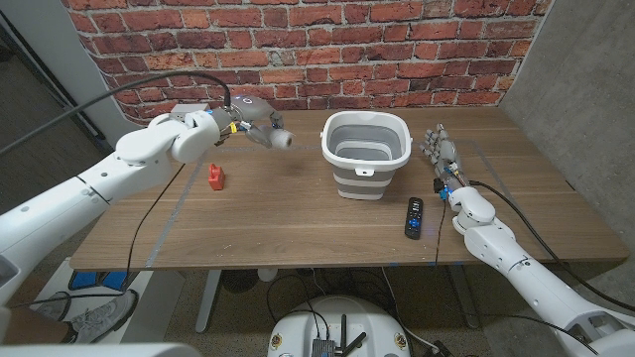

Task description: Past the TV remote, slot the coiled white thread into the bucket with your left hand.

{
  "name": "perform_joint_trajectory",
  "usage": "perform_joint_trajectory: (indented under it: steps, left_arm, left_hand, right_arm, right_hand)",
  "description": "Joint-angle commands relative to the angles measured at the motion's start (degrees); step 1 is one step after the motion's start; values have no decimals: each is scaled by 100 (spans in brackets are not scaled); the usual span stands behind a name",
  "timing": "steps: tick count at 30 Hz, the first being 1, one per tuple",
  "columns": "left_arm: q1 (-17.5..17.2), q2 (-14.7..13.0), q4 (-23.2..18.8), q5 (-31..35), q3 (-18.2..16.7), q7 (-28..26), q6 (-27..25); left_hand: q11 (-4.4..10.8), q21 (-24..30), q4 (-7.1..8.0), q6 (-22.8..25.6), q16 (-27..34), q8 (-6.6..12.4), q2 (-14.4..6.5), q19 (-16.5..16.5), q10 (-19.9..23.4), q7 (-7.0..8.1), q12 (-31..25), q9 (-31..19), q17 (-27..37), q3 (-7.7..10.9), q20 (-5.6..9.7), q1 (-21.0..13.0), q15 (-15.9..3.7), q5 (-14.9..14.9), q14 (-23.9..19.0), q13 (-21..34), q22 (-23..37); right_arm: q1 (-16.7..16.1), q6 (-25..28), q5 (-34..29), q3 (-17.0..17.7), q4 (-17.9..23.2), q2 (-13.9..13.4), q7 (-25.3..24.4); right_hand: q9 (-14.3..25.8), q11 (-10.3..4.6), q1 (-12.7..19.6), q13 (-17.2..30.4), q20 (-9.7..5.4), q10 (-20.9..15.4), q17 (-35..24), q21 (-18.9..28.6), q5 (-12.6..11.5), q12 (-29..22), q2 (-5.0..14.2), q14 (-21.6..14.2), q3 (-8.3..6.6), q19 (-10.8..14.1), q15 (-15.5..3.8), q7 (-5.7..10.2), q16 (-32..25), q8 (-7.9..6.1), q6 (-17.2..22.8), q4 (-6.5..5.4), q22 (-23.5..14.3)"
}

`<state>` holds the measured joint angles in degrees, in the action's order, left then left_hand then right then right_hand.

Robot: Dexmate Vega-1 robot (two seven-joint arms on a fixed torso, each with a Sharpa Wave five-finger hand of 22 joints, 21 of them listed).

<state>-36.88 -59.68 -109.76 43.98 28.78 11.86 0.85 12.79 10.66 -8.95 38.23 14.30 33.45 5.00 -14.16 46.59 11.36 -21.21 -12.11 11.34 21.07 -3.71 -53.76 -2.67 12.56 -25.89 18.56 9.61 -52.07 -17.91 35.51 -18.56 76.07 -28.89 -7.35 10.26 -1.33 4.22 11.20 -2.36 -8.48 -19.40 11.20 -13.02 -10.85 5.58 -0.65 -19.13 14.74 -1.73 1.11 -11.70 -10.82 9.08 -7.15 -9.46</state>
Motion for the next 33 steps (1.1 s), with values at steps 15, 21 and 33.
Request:
perform_joint_trajectory:
  steps: [15,21,33]
  left_arm:
    - [921,551,-135,-583,-48,772,93]
    - [1145,679,-204,-664,-10,844,154]
    - [1544,978,-260,-812,203,1235,214]
  left_hand:
    - [3,11,5,23,-13,-29,-398,-79,104,-61,0,-4,19,-88,20,20,-872,41,-25,256,0]
    - [4,17,-7,43,-18,-47,-433,-104,88,-92,24,23,18,-94,8,1,-904,53,-23,276,1]
    - [4,24,1,25,-31,-94,-438,-141,90,-117,48,54,16,-141,-18,46,-881,55,-6,309,4]
  right_arm:
    - [175,27,13,-26,-195,52,49]
    - [180,13,29,-22,-229,60,67]
    - [231,-90,67,-21,-406,107,176]
  right_hand:
    - [8,-1,-45,4,-52,-25,13,-27,-26,-46,210,7,-53,44,-71,-37,-37,-26,55,8,-18]
    - [8,2,-48,4,-51,-22,13,-27,-24,-45,212,9,-54,46,-69,-34,-42,-26,58,13,-18]
    - [9,3,-54,3,-56,-27,11,-28,-20,-47,215,11,-53,51,-66,-53,-54,-21,50,25,-18]
